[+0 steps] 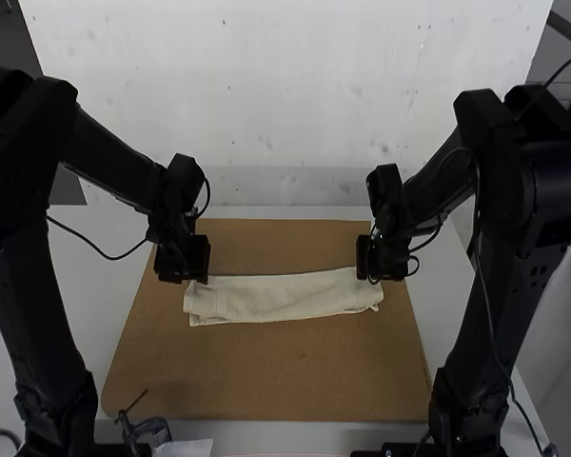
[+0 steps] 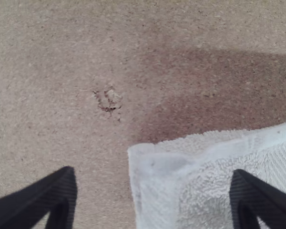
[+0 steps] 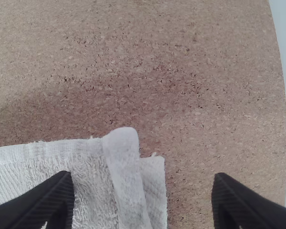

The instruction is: Fold the towel.

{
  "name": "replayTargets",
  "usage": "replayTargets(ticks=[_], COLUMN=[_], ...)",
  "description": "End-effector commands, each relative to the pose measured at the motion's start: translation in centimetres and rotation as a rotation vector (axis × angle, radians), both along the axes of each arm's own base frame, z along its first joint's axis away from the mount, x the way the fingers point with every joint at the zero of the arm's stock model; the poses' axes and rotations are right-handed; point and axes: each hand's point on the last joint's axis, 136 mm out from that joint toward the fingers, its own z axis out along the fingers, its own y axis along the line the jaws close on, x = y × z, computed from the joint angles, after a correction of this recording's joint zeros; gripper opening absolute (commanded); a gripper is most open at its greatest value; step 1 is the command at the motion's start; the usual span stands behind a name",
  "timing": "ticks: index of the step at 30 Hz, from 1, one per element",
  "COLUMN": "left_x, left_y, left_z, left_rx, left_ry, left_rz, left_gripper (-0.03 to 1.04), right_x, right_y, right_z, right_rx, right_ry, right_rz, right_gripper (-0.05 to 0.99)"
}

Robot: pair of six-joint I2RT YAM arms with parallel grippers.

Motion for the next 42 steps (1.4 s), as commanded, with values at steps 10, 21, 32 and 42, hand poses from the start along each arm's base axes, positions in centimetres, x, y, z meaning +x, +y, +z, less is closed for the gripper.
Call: replayTargets(ticks=[10, 21, 32, 42], left_x=[1.5, 0.8, 0.9, 0.6], left_y=[1.5, 1.8, 2.4, 2.6], left_z=[5.4, 5.7, 6.3, 6.0], left_rx=[-0.091, -0.074, -0.056, -0.05], left_ry=[-0.106, -0.119, -0.143, -0.137], left_rz=[0.056, 0.039, 0.041, 0.044], left_gripper=[1.0, 1.0, 0.99, 0.99], right_x=[-0.9, -1.3, -2.5, -1.8], right_y=[0.1, -0.7, 0.0, -1.9], right_z=[0.6, -3.7, -4.7, -3.5], right_rx=[0.105, 0.086, 0.074, 0.076], right_ry=[0.074, 0.197, 0.269, 0.247], right_rz=[-0.063, -0.097, -0.102, -0.14], right_gripper=[0.65, 0.64, 0.18, 0.02])
